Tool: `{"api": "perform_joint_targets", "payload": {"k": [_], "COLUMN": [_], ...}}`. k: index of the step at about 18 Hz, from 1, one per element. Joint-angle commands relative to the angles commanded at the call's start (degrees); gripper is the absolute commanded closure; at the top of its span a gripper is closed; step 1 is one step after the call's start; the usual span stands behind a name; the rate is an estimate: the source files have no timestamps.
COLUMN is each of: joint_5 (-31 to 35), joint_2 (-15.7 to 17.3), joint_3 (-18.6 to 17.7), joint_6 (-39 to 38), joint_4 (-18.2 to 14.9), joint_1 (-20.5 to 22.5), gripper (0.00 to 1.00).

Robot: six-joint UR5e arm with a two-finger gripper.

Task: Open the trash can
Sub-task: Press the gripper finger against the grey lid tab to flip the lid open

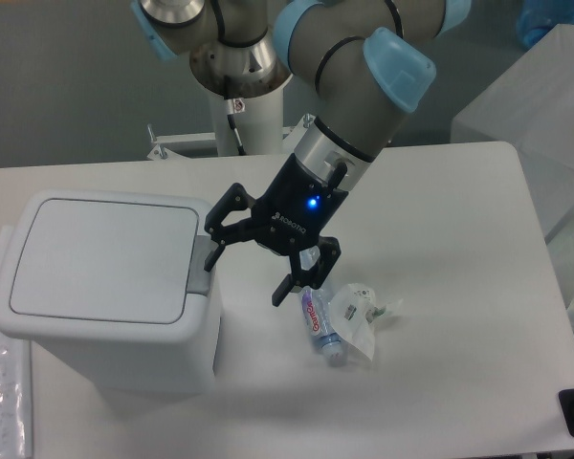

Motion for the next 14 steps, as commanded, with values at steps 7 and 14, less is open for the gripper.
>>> {"api": "perform_joint_targets", "payload": {"k": [7,14], "joint_5": [0.18,0.26], "joint_2": [-0.62,-0.62], "joint_3": [-0.44,-0.79], "joint_6": [0.0,0.09], "joint_4": [0.26,0.26], "joint_1": [-0.44,-0.53], "gripper": [0.0,0.0]}}
